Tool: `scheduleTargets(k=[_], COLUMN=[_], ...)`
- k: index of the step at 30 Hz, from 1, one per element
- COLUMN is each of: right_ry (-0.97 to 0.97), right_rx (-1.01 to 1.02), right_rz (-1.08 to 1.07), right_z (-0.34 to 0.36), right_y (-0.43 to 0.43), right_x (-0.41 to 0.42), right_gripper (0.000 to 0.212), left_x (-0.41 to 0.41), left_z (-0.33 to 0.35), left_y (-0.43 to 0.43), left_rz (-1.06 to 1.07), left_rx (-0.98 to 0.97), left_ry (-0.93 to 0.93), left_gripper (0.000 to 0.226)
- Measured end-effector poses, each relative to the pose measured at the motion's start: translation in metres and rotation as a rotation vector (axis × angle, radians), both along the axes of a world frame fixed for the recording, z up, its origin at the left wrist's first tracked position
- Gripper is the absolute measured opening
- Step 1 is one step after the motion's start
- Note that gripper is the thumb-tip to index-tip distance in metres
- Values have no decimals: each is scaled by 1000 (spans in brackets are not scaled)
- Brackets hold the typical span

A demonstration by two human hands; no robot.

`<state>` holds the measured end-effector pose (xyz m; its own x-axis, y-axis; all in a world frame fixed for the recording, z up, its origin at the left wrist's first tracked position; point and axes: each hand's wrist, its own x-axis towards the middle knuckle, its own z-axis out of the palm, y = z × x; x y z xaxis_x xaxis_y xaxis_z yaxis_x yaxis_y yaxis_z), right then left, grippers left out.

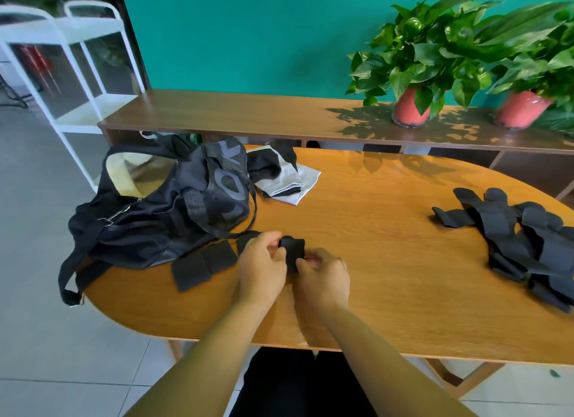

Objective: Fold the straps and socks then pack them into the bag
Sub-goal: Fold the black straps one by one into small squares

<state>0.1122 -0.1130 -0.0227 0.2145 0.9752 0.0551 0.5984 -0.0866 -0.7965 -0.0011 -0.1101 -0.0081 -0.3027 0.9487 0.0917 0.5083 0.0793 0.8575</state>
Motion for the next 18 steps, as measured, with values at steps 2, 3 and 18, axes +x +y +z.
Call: scheduleTargets(k=[2,3,18], right_ry=[28,16,-230], right_rx=[76,115,40], right_rz=[59,103,573], right_z=[10,14,20], right_y=[4,6,6], right_x=[-22,-34,-91], right_gripper=[27,29,42], left_x=[-25,-39,-107], left_z=[11,14,-5], left_y=[1,1,-25], left_rz=[84,133,200], left_rx=[35,38,86], left_ry=[-14,-10,326], left_gripper=[33,33,27])
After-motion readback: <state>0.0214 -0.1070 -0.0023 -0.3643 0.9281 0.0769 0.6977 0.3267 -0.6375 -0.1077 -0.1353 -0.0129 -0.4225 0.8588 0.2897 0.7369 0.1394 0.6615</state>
